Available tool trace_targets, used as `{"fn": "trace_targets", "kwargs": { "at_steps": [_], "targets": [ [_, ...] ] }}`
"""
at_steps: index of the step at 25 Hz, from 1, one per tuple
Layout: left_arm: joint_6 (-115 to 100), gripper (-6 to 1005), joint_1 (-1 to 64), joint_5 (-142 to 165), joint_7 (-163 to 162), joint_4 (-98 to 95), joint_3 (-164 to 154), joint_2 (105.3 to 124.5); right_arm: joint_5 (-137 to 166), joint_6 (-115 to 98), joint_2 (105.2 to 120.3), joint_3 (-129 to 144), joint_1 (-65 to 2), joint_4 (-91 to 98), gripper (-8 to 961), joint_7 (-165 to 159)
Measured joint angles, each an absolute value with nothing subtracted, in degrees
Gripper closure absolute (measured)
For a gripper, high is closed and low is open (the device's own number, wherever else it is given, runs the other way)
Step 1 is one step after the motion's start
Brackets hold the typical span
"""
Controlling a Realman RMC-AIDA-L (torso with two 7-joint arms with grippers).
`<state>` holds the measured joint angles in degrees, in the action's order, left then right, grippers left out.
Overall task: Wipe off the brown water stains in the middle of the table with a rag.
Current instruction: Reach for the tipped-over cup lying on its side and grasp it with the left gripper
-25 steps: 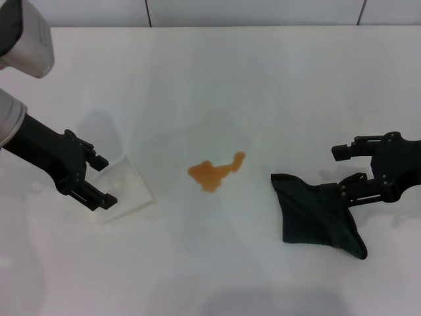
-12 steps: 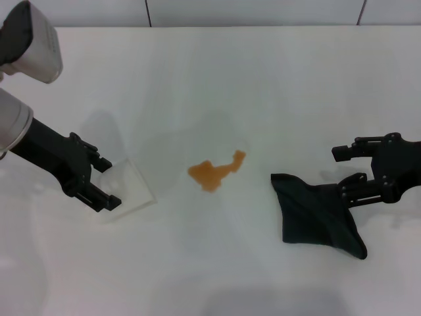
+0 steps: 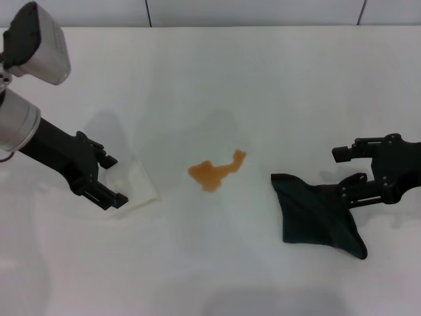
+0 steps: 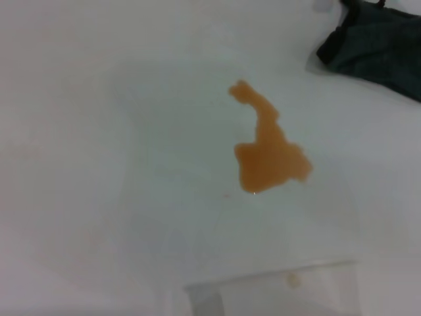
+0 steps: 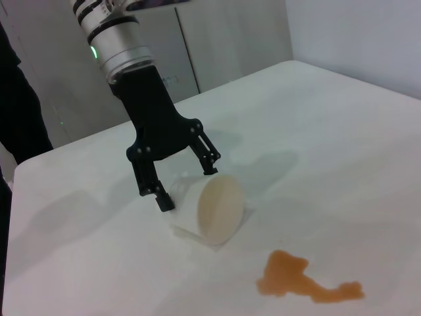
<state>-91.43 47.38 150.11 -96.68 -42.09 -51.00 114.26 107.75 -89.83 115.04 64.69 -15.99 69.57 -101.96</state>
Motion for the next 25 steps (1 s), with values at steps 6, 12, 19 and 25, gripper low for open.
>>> {"fn": "trace_targets", "kwargs": {
  "at_steps": [6, 12, 19, 25],
  "targets": [
    [-90.9, 150, 47.4, 150.3, -96.7, -42.0, -51.4, 114.59, 107.8, -89.8, 115.05, 64.7, -16.0, 69.3, 120, -102.0],
    [-90.9, 161, 47.4, 150.3, -96.8, -42.0, -51.6, 114.70, 107.8, -89.8, 115.05, 64.7, -16.0, 69.3, 120, -101.9],
    [-90.4, 174, 47.4, 150.3, -96.9, -42.0, -51.7, 114.70, 107.8, -89.8, 115.05, 64.7, -16.0, 69.3, 121, -101.9],
    [-90.3, 251, 47.4, 150.3, -96.9, -42.0, -51.7, 114.70, 107.8, -89.8, 115.03, 64.7, -16.0, 69.3, 121, -101.9]
  ]
}}
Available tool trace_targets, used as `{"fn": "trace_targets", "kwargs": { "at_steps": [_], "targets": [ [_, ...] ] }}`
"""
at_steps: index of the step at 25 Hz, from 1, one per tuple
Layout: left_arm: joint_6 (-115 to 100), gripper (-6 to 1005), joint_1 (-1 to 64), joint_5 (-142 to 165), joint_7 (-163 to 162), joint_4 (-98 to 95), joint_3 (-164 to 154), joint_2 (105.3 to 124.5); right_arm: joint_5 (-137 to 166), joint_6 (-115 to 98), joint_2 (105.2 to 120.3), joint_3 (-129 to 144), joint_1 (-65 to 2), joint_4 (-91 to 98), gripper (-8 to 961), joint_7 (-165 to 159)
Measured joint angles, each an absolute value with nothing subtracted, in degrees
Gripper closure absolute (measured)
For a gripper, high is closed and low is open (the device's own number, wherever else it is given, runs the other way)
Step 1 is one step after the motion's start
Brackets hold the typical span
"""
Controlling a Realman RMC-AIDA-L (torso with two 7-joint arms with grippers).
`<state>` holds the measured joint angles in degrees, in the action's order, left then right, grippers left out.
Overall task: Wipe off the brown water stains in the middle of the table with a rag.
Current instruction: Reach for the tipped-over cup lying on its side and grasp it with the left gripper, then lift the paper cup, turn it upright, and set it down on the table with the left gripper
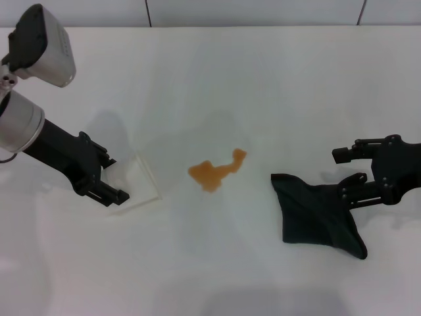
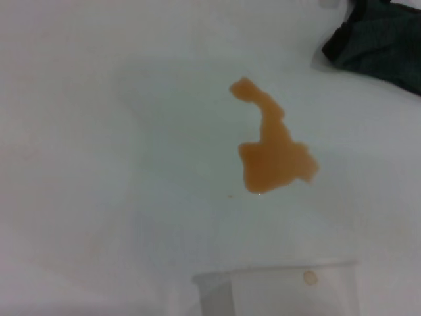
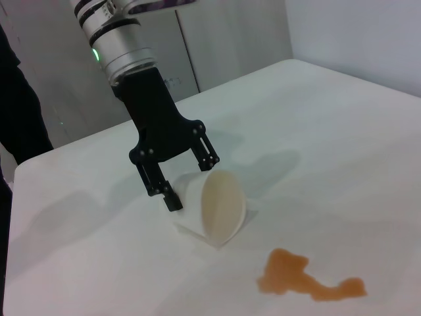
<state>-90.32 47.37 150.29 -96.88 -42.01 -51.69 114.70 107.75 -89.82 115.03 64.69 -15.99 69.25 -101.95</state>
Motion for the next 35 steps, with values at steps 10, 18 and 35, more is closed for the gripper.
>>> {"fn": "trace_targets", "kwargs": {
  "at_steps": [10, 18, 35],
  "targets": [
    [-88.4, 353, 46.7, 149.5, -96.7, -43.4, -51.4, 115.02, 107.8, -90.4, 114.96, 64.1, -15.9, 69.3, 121, -102.0],
    [-85.2, 408, 43.1, 140.2, -95.5, -46.4, -51.1, 115.29, 107.8, -90.6, 114.96, 64.0, -15.8, 69.3, 121, -101.9],
    [-75.3, 455, 30.2, 111.8, -83.0, -46.4, -47.7, 117.60, 107.8, -90.0, 114.96, 63.8, -15.8, 68.5, 122, -101.9]
  ]
}}
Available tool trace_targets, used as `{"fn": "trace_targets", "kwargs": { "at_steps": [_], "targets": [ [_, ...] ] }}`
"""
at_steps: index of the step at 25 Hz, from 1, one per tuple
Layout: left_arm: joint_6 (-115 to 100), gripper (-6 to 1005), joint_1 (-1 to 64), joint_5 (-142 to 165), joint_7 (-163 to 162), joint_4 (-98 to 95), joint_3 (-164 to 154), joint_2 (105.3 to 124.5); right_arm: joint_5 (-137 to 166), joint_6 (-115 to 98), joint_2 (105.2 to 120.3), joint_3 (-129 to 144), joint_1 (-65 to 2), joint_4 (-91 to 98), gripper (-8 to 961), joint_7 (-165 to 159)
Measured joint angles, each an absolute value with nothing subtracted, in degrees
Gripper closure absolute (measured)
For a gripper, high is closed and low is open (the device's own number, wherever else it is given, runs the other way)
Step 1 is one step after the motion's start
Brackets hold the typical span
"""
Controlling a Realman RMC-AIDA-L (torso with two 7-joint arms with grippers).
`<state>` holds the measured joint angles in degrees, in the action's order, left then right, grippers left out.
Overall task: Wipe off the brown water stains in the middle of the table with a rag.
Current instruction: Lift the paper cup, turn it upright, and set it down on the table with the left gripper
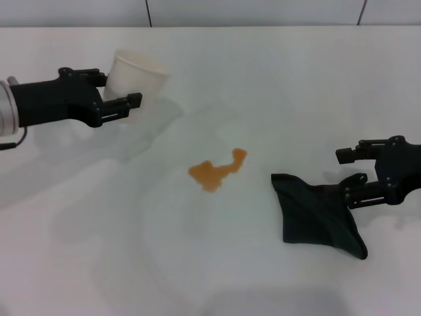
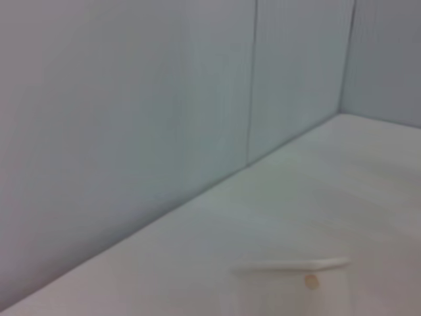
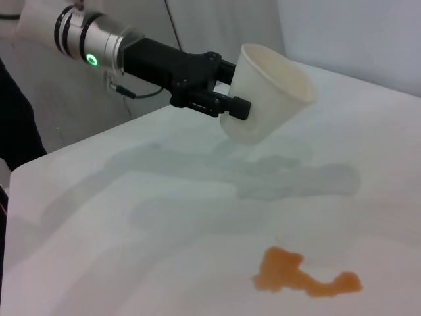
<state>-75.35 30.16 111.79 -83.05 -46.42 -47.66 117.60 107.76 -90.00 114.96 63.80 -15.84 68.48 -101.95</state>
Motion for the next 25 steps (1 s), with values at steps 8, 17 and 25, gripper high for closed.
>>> {"fn": "trace_targets", "kwargs": {
  "at_steps": [8, 17, 25],
  "targets": [
    [-74.1, 455, 29.2, 102.3, -71.6, -37.1, -46.8, 118.38, 107.7, -89.7, 114.96, 63.8, -16.0, 67.5, 122, -101.3],
    [-73.7, 456, 28.5, 99.3, -63.2, -31.0, -46.8, 118.79, 107.2, -89.6, 114.96, 63.8, -16.4, 65.7, 122, -99.8],
    [-71.2, 456, 28.1, 98.6, -57.8, -26.6, -46.8, 118.91, 107.1, -89.6, 115.04, 63.9, -16.5, 64.8, 123, -99.7]
  ]
}}
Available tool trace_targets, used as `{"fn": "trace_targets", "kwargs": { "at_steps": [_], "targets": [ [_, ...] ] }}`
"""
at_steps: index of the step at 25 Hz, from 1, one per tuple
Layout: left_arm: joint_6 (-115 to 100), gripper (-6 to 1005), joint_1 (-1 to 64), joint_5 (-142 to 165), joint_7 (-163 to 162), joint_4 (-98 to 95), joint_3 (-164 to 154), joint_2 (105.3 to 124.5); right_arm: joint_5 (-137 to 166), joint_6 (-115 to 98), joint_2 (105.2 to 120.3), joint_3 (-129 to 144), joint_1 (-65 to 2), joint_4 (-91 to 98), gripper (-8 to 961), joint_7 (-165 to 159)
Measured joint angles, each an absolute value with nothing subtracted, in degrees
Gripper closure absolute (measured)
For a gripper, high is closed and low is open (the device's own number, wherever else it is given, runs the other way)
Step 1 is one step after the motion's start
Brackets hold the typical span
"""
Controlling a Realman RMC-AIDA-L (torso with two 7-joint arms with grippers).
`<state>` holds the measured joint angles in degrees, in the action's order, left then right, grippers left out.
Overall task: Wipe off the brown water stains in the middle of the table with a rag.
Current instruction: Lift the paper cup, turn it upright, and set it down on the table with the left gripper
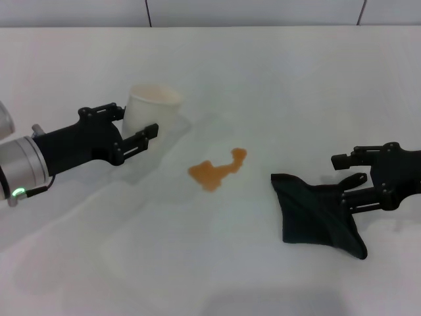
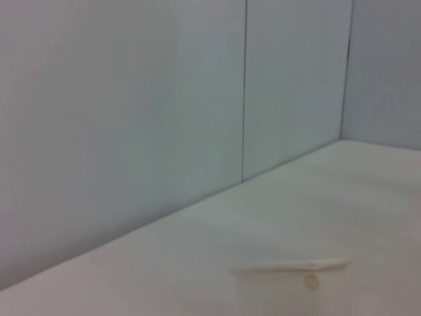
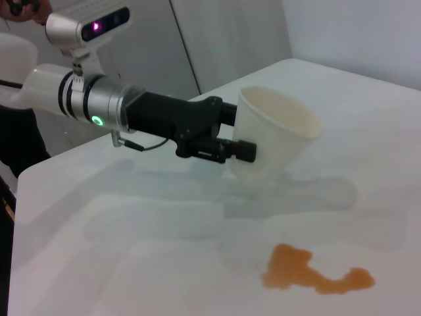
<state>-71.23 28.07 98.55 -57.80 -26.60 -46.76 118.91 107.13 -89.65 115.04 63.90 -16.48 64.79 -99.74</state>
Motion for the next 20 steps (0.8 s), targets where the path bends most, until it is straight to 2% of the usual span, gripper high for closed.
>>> {"fn": "trace_targets", "kwargs": {
  "at_steps": [20],
  "targets": [
    [-68.0, 456, 27.9, 99.0, -54.1, -23.4, -47.1, 119.01, 107.0, -89.9, 115.05, 63.9, -16.5, 64.8, 123, -99.9]
  ]
}}
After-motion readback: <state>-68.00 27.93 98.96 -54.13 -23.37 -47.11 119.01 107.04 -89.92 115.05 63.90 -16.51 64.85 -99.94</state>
